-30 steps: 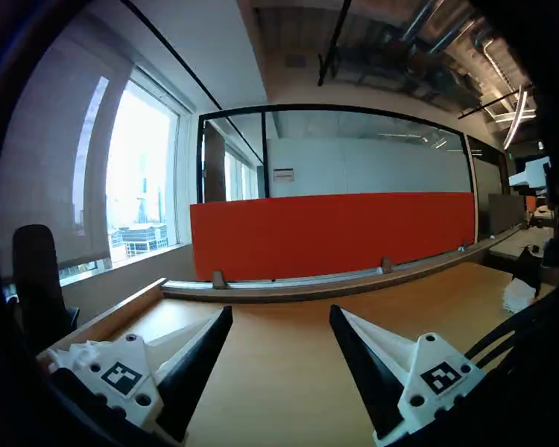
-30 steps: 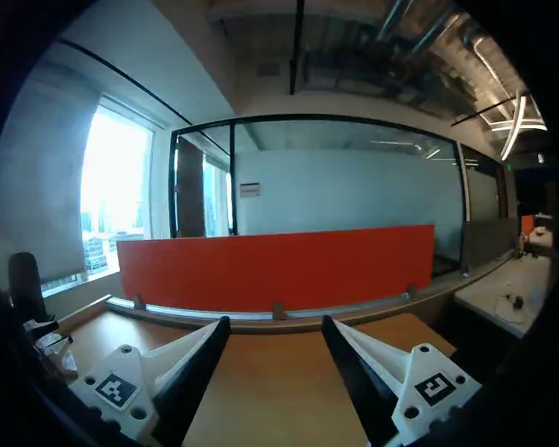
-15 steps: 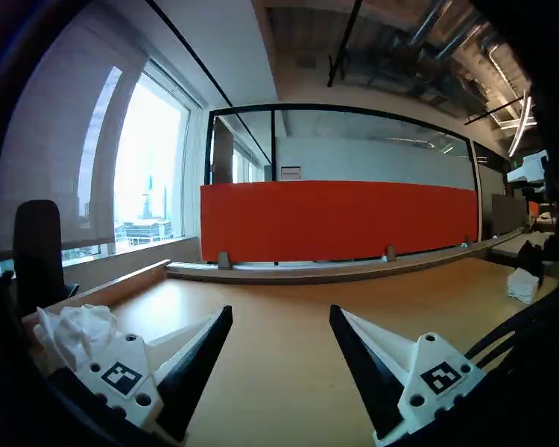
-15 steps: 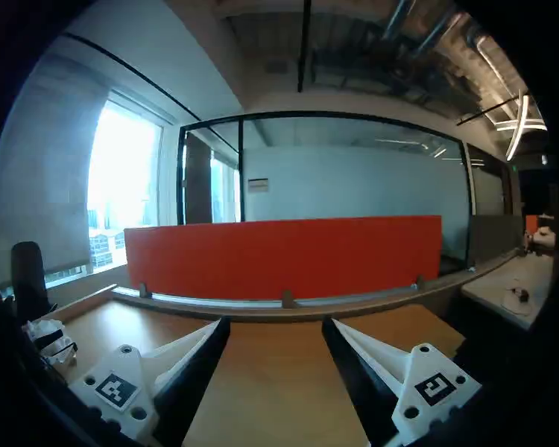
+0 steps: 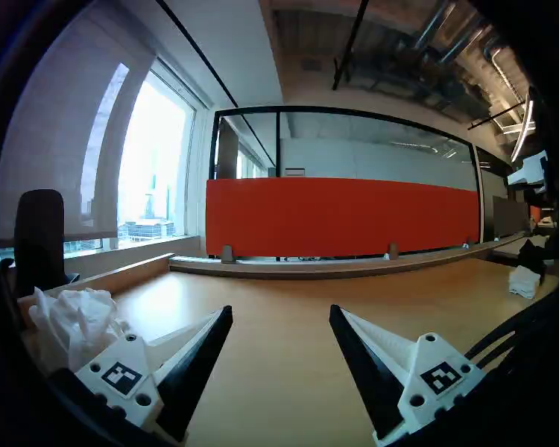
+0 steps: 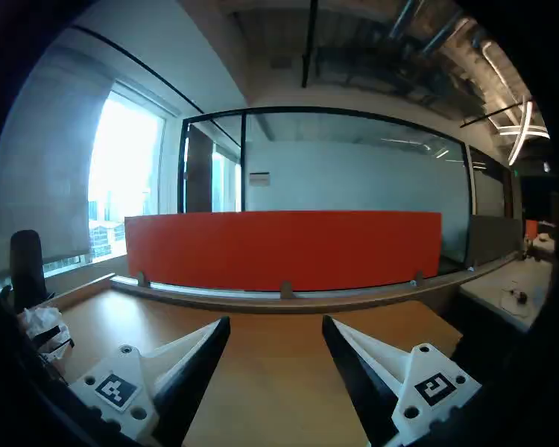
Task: Fold towel
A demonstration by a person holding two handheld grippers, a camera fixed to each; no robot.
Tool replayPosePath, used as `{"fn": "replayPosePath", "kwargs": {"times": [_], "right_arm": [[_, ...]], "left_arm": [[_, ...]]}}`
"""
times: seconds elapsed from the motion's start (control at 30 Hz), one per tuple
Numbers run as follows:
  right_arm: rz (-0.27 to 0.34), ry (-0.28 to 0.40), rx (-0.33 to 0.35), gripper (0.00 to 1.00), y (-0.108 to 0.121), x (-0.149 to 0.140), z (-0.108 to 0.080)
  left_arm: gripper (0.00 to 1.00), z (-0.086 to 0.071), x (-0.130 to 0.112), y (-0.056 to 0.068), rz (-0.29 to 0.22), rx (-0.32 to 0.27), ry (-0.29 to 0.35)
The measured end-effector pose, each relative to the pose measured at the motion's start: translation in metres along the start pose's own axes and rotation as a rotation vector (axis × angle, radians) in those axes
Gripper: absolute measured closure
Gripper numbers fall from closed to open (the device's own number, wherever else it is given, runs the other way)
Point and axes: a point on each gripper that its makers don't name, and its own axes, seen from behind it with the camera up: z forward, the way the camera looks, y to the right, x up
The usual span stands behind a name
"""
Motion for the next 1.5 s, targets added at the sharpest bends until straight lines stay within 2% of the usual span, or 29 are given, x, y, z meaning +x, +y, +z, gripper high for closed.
{"fn": "replayPosePath", "kwargs": {"times": [0.2, 0.4, 0.8, 1.2, 1.3, 1.5], "right_arm": [[0.000, -0.002, 0.004, 0.05, -0.001, -0.003, 0.000], [-0.006, -0.011, 0.010, 0.05, -0.002, -0.009, -0.001], [0.007, 0.001, 0.008, 0.05, 0.005, -0.011, -0.002], [-0.015, 0.070, -0.040, 0.05, 0.036, -0.009, 0.000], [-0.023, 0.083, -0.042, 0.05, 0.041, -0.016, 0.000], [0.008, 0.102, -0.062, 0.05, 0.060, -0.037, -0.001]], "left_arm": [[0.03, -0.003, -0.008, -0.005, -0.010, 0.009, -0.007], [0.03, -0.002, -0.009, -0.004, 0.012, 0.006, -0.008], [0.03, 0.000, -0.011, -0.003, 0.011, 0.009, -0.008], [0.03, 0.002, -0.015, -0.002, 0.011, 0.010, -0.007], [0.03, 0.003, -0.016, -0.002, 0.011, 0.010, -0.007], [0.03, 0.003, -0.017, -0.002, 0.012, 0.010, -0.007]]}}
